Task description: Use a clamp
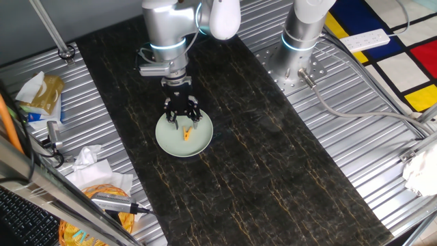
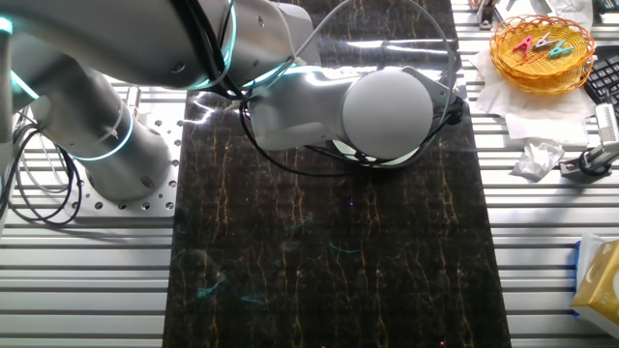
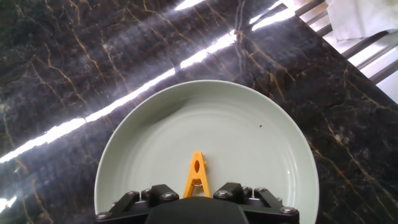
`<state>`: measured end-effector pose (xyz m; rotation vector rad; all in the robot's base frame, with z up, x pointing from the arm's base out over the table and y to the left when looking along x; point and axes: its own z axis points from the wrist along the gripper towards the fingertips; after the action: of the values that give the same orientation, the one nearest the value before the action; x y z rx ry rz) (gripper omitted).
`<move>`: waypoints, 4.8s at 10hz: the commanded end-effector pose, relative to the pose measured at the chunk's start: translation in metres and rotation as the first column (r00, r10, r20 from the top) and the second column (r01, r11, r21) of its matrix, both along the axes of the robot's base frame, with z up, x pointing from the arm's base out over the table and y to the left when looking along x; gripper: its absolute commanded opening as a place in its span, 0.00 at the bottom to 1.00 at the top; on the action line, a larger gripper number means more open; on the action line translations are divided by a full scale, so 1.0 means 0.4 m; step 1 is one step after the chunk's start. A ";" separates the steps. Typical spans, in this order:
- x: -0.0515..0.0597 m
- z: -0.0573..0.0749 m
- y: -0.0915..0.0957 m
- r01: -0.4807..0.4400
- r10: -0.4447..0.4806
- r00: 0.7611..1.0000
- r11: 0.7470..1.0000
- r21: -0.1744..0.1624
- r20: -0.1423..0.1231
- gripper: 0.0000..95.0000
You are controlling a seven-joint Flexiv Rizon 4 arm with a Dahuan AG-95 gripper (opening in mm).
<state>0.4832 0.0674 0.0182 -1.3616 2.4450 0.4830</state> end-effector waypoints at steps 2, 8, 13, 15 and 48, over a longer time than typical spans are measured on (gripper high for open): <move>0.001 -0.005 0.002 0.001 -0.001 1.000 1.000 0.000 0.004 0.60; -0.002 -0.007 0.009 0.012 -0.012 1.000 1.000 -0.012 0.019 0.60; -0.002 -0.016 0.009 0.015 -0.014 0.999 1.000 -0.020 0.040 0.40; -0.002 -0.016 0.009 0.016 -0.015 0.999 1.000 -0.021 0.041 0.40; -0.006 -0.019 0.005 0.047 -0.046 0.998 0.999 -0.012 0.051 0.00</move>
<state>0.4803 0.0698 0.0111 -1.3017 2.4366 0.4221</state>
